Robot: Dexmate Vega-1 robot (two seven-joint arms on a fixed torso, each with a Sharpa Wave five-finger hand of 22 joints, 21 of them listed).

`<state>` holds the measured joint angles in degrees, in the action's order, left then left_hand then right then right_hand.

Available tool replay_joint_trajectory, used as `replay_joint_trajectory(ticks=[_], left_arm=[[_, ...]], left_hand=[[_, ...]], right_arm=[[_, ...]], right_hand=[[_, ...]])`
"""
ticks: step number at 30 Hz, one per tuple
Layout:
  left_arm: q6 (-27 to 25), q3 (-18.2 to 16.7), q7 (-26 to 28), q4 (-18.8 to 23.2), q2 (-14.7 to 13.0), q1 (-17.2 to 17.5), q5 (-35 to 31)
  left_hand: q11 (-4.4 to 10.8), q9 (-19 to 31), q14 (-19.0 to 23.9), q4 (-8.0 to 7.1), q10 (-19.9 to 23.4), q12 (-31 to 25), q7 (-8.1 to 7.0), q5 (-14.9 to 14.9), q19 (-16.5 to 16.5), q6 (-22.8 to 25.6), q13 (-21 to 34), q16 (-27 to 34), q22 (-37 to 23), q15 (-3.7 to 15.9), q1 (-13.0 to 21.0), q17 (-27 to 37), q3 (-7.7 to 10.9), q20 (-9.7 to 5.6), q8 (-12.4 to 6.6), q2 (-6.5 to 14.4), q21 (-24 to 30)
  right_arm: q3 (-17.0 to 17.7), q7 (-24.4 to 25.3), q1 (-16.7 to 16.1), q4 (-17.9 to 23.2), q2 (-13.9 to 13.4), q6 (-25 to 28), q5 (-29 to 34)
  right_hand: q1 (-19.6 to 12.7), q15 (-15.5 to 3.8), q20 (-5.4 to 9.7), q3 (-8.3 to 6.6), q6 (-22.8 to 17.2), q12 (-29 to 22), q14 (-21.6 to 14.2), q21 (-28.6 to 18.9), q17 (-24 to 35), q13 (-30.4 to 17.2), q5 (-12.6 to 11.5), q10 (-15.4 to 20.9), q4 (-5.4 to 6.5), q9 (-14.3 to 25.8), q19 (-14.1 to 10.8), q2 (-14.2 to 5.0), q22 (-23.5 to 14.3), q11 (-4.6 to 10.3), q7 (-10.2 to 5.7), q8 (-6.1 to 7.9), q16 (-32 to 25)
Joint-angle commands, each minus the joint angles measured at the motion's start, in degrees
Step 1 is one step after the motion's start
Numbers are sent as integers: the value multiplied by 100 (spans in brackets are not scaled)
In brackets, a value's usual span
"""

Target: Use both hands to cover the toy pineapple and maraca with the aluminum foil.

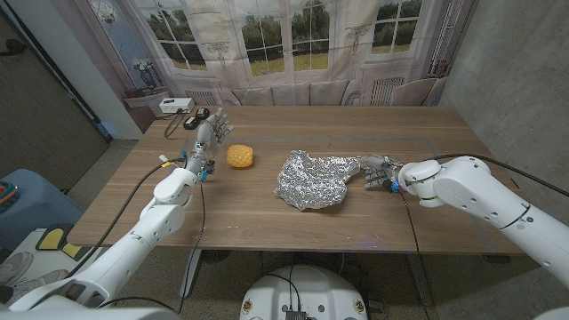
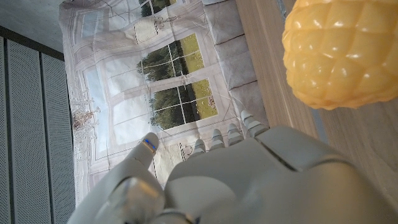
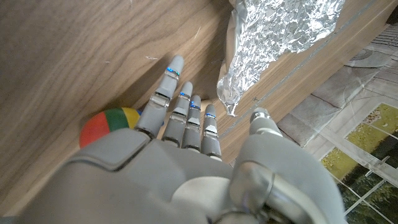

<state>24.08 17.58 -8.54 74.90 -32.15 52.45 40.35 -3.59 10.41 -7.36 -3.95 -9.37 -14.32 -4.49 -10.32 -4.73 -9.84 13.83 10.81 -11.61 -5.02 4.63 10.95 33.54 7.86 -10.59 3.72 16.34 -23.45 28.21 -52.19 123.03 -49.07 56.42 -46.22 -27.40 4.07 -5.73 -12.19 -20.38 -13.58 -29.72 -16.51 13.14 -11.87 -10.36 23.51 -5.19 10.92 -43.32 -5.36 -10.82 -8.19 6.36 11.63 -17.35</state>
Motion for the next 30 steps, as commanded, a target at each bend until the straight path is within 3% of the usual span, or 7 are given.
replay_joint_trajectory(ticks=[1, 6, 13, 16, 23, 30], left_arm=[[24, -30, 1, 54, -28, 25, 9], [21, -51, 12, 65, -41, 43, 23], [37, -75, 13, 54, -33, 64, 54], [44, -81, 9, 48, -29, 68, 63], [30, -86, -6, 23, -17, 56, 89], [51, -94, -24, -10, 9, 39, 111]], left_hand=[[-17, -6, -73, 2, -49, 3, 29, -45, -15, -13, 7, 19, -28, 1, -42, -7, -18, -9, -23, -1, -16], [-18, -6, -77, 5, -46, 4, 27, -45, -18, -14, 4, 18, -28, 3, -42, -8, -20, -8, -22, -2, -18], [-13, -7, -76, 11, -45, 8, 27, -46, -17, -10, -1, 20, -28, 4, -44, -10, -25, -7, -23, -2, -20], [-16, -7, -76, 13, -44, 9, 26, -46, -16, -9, -3, 20, -28, -1, -44, -10, -26, -8, -24, -2, -19], [-19, -7, -80, 17, -42, 12, 22, -46, -17, -1, -7, 20, -28, -1, -49, -10, -33, -9, -26, -6, -21], [-21, -7, -82, 19, -38, 14, 16, -46, -19, 3, -12, 21, -28, -1, -55, -10, -40, -3, -27, -10, -24]], right_arm=[[-467, -98, 702, -315, 196, 662, 96], [-661, -208, 927, -486, 305, 757, 226], [-930, -235, 1173, -685, 493, 844, 515], [-993, -114, 1184, -724, 594, 839, 683], [-1037, 399, 1105, -706, 910, 960, 1100], [-1161, 881, 1075, -716, 1225, 1191, 1583]], right_hand=[[42, -34, 28, 21, -152, -55, -177, -112, 71, -28, 27, 142, -16, 8, -203, 2, -29, -29, 26, 52, -108], [-18, -97, 52, 3, -311, -127, -362, -165, 128, -36, 22, 332, -71, 8, -313, -17, -44, -34, 39, 89, -201], [-313, -225, 124, -92, -675, -279, -722, -311, 281, -65, 10, 701, -270, 8, -578, -72, -80, 1, 15, 144, -401], [-508, -355, 210, -157, -919, -389, -1044, -419, 410, -99, 7, 922, -356, 12, -752, -122, -104, 56, -2, 179, -584], [-1169, -722, 400, -255, -1805, -869, -1912, -865, 1038, -282, 2, 1832, -460, 36, -1065, -104, -372, 207, -167, 318, -1320], [-1765, -959, 452, -252, -2422, -1514, -2349, -1222, 1814, -649, -27, 2600, -489, 69, -1051, -40, -615, 416, -246, 354, -2010]])
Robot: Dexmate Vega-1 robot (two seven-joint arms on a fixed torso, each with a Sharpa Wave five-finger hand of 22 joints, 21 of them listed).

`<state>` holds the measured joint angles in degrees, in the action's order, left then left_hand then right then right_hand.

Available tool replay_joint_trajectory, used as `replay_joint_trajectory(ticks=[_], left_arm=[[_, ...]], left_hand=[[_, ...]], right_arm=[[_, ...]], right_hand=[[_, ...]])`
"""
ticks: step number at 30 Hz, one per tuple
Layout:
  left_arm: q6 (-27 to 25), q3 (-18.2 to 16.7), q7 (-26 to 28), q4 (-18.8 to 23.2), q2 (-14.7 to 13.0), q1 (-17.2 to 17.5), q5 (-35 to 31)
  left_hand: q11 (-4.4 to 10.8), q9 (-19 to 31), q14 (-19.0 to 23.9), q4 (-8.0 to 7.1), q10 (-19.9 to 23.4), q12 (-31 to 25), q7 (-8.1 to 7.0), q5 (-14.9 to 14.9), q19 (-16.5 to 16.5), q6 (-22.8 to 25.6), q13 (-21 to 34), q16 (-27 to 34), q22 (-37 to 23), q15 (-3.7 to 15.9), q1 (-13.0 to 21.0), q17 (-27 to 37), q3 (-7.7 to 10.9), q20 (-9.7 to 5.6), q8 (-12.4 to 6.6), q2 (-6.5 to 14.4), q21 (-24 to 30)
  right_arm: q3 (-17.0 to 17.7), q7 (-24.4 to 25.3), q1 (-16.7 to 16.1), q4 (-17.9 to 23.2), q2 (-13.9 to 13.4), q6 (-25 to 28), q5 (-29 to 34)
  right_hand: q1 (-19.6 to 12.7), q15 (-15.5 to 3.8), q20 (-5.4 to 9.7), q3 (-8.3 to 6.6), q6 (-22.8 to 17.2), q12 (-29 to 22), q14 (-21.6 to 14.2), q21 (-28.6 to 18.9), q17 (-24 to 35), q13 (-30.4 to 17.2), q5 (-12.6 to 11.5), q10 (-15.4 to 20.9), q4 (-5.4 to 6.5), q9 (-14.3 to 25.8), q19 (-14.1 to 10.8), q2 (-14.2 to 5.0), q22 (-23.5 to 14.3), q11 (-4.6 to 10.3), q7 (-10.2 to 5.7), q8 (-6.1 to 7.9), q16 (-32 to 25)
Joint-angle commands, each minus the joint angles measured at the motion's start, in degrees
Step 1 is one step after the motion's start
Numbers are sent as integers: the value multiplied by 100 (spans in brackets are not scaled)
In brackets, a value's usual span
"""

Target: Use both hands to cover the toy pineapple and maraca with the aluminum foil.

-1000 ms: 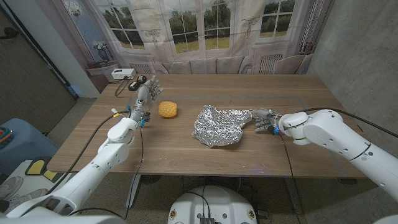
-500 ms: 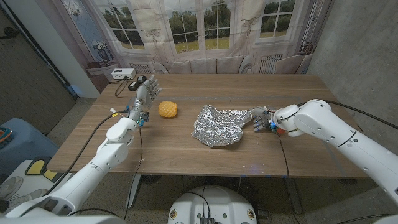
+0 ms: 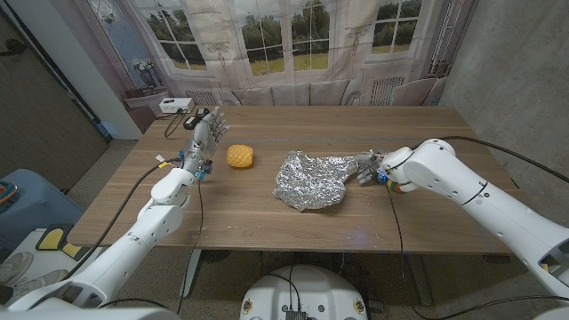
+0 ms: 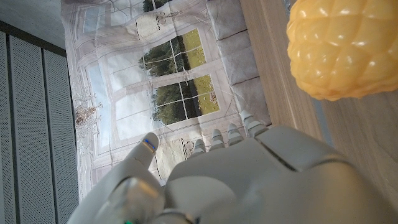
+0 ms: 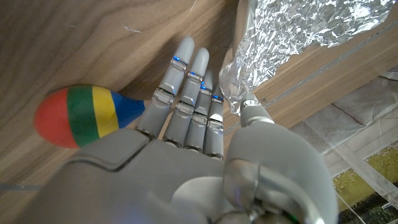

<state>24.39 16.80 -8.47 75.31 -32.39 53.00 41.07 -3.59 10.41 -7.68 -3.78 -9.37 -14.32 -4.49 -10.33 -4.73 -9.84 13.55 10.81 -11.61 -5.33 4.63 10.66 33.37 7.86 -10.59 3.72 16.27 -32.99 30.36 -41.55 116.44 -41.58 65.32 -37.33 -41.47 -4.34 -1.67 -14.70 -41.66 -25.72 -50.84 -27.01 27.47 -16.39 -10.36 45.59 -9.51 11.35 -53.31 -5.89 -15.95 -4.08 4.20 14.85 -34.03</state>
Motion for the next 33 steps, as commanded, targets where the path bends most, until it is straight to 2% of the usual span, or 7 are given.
replay_joint_trajectory(ticks=[1, 7, 10, 13, 22, 25, 33], left_arm=[[20, -16, -32, -53, 34, -17, 39], [23, -30, -12, -45, 38, 1, 48], [11, -37, 1, -29, 33, 14, 56], [10, -45, 16, -24, 34, 22, 59], [4, -44, -7, -50, 38, 11, 70], [7, -39, -35, -75, 46, -8, 77], [7, -46, -27, 9, -8, -13, 32]], left_hand=[[-22, -8, -53, 2, -36, 13, 17, -46, -20, 3, 16, 20, -29, 29, -55, 18, -24, -2, -27, -10, -18], [-27, -8, -53, 3, -42, 18, 18, -46, -22, 9, 12, 22, -29, 26, -61, 19, -30, -1, -28, -13, -20], [-29, -8, -55, 4, -41, 20, 20, -46, -26, 7, 10, 21, -29, 25, -64, 19, -33, -4, -27, -13, -23], [-28, -8, -57, 4, -39, 20, 24, -46, -23, 5, 8, 21, -29, 29, -68, 19, -36, -1, -26, -14, -22], [-33, -8, -55, 4, -39, 24, 27, -47, -22, 2, 3, 24, -29, 28, -75, 19, -43, -4, -23, -14, -23], [-31, -8, -57, 5, -33, 23, 28, -48, -23, -2, 2, 23, -29, 28, -77, 19, -45, -1, -22, -13, -25], [-29, -9, -59, 7, -37, 27, 20, -48, -24, 0, -2, 23, -30, 26, -79, 18, -48, -4, -22, -11, -26]], right_arm=[[-199, 655, 3, -58, 488, 309, 719], [-315, 926, -73, -128, 672, 269, 1162], [-339, 1068, -126, -154, 765, 238, 1375], [-348, 1075, -168, -161, 793, 162, 1516], [-391, 1157, -337, -108, 808, -236, 2011], [-319, 1137, -432, -52, 809, -424, 2094], [-52, 1118, -801, 142, 811, -1280, 2261]], right_hand=[[-473, -136, 61, 11, -399, -410, -279, -242, 548, -280, -28, 468, -48, 33, -59, 38, -138, 61, -67, 37, -474], [-1326, -357, 204, -60, -948, -985, -457, -637, 1320, -756, -73, 827, -108, 115, -95, 80, -372, 264, -148, 133, -1099], [-2175, -519, 421, -234, -1226, -1394, -544, -939, 1632, -1148, -79, 1014, -128, 245, -32, -12, -582, 401, -229, 251, -1349], [-2672, -626, 511, -278, -1510, -1746, -690, -1233, 2063, -1532, -11, 1134, -76, 388, 62, -79, -772, 487, -264, 409, -1674], [-3010, -656, 523, -240, -1476, -2173, -640, -1597, 2649, -2167, 9, 1091, 13, 681, 215, -179, -917, 489, -9, 520, -2010], [-3041, -677, 548, -220, -1411, -2272, -551, -1693, 2854, -2388, -7, 966, 40, 815, 314, -203, -955, 497, 8, 561, -2075], [-2872, -709, 614, -140, -1070, -2654, -177, -2100, 3434, -3271, -163, 475, 291, 1465, 734, -432, -1073, 644, -60, 801, -2063]])
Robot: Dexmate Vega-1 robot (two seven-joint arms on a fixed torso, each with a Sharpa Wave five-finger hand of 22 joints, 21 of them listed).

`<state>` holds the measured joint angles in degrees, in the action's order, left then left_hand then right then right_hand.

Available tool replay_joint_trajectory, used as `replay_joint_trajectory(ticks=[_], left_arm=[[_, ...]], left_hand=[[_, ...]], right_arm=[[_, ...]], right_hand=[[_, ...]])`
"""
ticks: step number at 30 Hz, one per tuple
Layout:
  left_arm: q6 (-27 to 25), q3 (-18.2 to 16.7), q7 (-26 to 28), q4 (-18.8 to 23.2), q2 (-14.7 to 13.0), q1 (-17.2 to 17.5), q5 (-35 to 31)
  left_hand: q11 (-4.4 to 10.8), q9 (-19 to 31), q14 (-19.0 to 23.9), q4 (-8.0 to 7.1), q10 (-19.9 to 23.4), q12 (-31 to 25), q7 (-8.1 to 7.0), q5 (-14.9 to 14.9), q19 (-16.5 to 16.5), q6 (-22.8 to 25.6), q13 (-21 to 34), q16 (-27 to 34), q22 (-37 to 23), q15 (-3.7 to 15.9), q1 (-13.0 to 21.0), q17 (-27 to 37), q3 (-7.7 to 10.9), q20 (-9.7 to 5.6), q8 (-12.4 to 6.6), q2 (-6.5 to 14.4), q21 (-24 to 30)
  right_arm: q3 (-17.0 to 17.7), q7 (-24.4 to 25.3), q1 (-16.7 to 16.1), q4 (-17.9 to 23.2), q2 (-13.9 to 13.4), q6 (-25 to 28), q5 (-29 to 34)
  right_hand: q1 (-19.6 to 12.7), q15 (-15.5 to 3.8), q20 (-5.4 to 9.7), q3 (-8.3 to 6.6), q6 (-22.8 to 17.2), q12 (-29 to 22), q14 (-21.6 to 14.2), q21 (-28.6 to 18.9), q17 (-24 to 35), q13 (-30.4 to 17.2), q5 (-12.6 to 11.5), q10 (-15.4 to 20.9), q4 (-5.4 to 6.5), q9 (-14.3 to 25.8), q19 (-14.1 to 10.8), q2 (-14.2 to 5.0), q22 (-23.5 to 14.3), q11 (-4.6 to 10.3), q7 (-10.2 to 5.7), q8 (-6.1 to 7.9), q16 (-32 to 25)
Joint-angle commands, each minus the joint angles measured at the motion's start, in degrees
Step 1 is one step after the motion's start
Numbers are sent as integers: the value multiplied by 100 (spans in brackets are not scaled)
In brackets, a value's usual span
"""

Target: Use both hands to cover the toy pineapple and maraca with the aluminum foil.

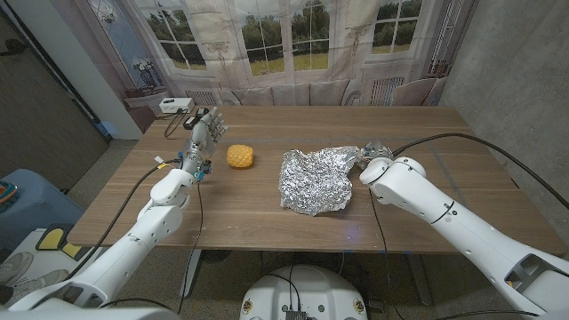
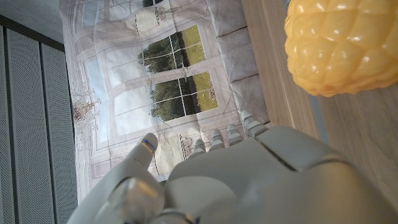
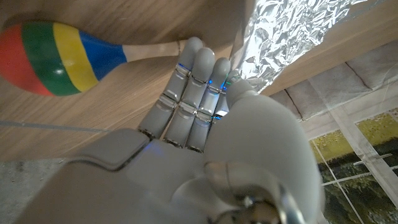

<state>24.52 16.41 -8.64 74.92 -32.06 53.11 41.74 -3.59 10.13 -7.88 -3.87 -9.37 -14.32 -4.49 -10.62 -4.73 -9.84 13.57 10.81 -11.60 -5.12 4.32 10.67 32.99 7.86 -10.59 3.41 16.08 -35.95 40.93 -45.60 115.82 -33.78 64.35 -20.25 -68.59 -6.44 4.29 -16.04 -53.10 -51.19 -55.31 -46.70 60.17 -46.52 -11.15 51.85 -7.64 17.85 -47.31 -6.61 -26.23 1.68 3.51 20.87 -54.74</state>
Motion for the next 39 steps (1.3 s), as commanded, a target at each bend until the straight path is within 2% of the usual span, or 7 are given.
replay_joint_trajectory(ticks=[1, 5, 12, 22, 27, 39], left_arm=[[-9, -11, 5, 71, -55, -18, -47], [-56, -25, 99, 204, -143, 23, -122], [-100, -45, 178, 338, -212, 89, -155], [-137, -159, 422, 676, -394, 344, -243], [-121, -239, 514, 849, -483, 509, -261], [-101, -435, 698, 1216, -683, 899, -297]], left_hand=[[-27, 20, -36, 19, -40, 29, 17, -18, -25, -2, -4, 24, -30, 7, -47, 17, -11, -11, -21, 18, -7], [-15, 20, -33, 31, -34, 28, 2, -16, -28, -6, -6, 25, -29, 15, -41, 15, -15, -21, -20, 7, -10], [4, 19, -25, 91, -23, 27, -25, -10, -42, -20, -11, 26, -25, 24, -6, 10, -32, -6, -19, -56, -21], [5, 19, -18, 171, -20, 30, -29, -3, -42, -27, -16, 28, -20, 25, 43, 6, -50, 0, -24, -131, -28], [-4, 20, -17, 210, -10, 28, -28, -1, -45, -27, -19, 28, -18, 27, 70, 4, -55, 3, -28, -160, -33], [-33, 21, -15, 337, -2, 31, -35, 8, -50, -51, -26, 27, -13, 16, 152, 2, -81, 16, -31, -270, -46]], right_arm=[[269, 58, -433, 222, 37, -1284, 571], [329, -20, -528, 270, 47, -1651, 623], [350, -181, -518, 255, 142, -1952, 666], [357, -481, -453, 245, 202, -2323, 653], [233, -621, -397, 242, 202, -2647, 772], [-93, -938, -136, 168, 329, -3035, 1104]], right_hand=[[-159, -507, 22, -2, 94, -106, 282, -153, 185, -259, -91, -149, 103, 845, 140, -351, -48, 71, 14, 211, 8], [-169, -551, 22, 16, 124, -108, 209, -229, 246, -290, -115, -173, 101, 956, 185, -351, -60, 64, 10, 273, -45], [-161, -552, 9, -15, 176, -129, 184, -416, 430, -326, -177, -138, 133, 1189, 227, -366, -70, 70, 34, 413, -34], [-161, -555, 7, -37, 216, -142, 178, -530, 548, -345, -208, -117, 138, 1323, 249, -360, -70, 48, 52, 489, -18], [-164, -567, 1, -51, 220, -143, 171, -606, 606, -345, -224, -99, 137, 1400, 239, -352, -67, 51, 55, 540, -2], [-159, -576, 14, -83, 213, -123, 91, -788, 700, -319, -259, -73, 129, 1582, 246, -325, -50, 22, 75, 664, 52]])
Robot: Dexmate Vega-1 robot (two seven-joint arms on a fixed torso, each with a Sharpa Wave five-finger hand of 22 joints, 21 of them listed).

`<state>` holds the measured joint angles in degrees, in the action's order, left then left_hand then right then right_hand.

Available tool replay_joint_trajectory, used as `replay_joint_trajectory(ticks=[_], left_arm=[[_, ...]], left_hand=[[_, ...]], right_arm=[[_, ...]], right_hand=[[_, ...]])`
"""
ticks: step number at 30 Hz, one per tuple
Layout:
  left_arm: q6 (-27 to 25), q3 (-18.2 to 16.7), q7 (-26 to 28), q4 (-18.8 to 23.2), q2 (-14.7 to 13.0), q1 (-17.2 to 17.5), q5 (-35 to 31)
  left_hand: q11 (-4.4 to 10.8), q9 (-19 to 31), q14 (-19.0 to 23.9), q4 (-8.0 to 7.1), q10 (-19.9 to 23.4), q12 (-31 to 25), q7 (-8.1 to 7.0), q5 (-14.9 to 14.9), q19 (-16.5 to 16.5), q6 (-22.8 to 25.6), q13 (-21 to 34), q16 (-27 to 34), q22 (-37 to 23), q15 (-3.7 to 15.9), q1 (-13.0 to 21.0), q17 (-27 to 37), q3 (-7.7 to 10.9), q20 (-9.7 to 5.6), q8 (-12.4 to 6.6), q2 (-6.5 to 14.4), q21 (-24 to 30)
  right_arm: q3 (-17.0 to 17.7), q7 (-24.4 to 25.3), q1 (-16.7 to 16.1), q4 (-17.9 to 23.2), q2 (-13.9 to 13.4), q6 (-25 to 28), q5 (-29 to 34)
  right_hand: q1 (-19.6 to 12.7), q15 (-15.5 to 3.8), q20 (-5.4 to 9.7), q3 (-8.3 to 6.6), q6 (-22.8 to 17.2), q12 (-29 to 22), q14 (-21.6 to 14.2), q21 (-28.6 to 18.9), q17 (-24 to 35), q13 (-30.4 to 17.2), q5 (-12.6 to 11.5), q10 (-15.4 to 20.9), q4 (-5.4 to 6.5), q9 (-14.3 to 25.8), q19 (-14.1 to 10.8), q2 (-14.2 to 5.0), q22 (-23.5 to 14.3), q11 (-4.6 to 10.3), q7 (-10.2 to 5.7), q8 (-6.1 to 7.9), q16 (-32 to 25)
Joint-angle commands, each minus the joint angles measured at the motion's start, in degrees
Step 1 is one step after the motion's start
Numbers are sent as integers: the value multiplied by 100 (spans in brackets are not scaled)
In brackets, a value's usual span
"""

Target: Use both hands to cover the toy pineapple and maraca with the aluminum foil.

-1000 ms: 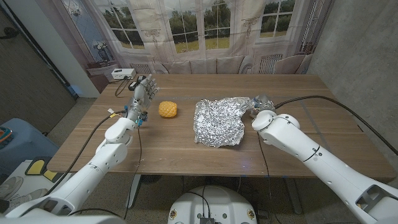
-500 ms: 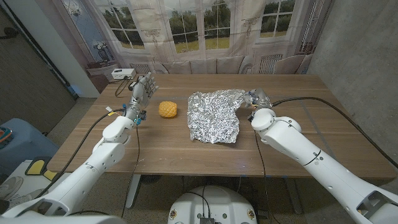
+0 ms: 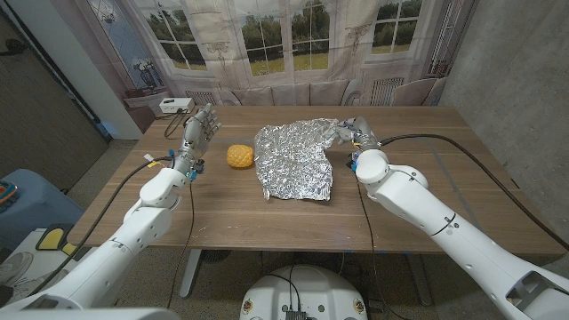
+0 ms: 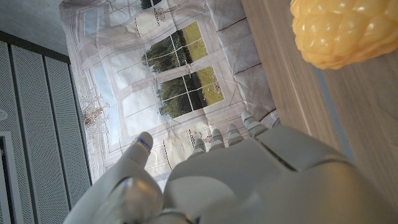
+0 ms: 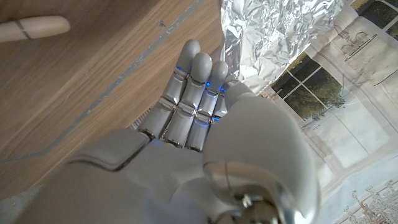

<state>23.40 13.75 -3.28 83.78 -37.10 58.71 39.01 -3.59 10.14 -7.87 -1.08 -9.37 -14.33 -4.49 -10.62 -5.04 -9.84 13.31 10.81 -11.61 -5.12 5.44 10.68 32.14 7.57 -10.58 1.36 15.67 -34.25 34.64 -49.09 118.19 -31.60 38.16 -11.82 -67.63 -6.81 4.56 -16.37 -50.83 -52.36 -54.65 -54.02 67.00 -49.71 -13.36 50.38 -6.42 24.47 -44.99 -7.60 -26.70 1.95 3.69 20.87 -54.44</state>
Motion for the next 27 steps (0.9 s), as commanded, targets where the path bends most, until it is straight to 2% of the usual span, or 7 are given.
replay_joint_trajectory(ticks=[1, 15, 27], left_arm=[[21, -186, 161, 348, -188, 369, -16], [129, -399, 268, 580, -269, 748, 7], [200, -586, 339, 682, -309, 1021, 34]], left_hand=[[-36, 20, -18, 70, -5, 33, -33, 9, -18, -51, -1, 27, -13, 12, 48, 1, 1, 45, -32, -75, -6], [-46, 21, -10, 174, 10, 31, -17, 11, -15, -50, -6, 30, -10, -10, 117, 0, -20, 62, -41, -157, -14], [-53, 22, -18, 251, 18, 32, -7, 11, -27, -54, -9, 27, -11, -11, 169, 0, -35, 68, -44, -210, -25]], right_arm=[[-287, -332, 241, -75, 138, -420, 280], [-703, -881, 683, -256, 348, -772, 656], [-1021, -1276, 1180, -842, 731, -1087, 939]], right_hand=[[-256, -539, -15, -50, -13, -7, 22, -60, 21, 1, -38, 74, 7, 924, 14, -225, -3, -5, 55, 667, 23], [-251, -529, -7, -88, 0, 5, -62, -264, 93, 29, -69, 130, -19, 1103, 27, -189, 36, -24, 67, 770, 105], [-241, -537, -2, -114, -9, -4, -113, -403, 91, 12, -83, 157, -33, 1120, 40, -177, 74, -33, 72, 779, 190]])
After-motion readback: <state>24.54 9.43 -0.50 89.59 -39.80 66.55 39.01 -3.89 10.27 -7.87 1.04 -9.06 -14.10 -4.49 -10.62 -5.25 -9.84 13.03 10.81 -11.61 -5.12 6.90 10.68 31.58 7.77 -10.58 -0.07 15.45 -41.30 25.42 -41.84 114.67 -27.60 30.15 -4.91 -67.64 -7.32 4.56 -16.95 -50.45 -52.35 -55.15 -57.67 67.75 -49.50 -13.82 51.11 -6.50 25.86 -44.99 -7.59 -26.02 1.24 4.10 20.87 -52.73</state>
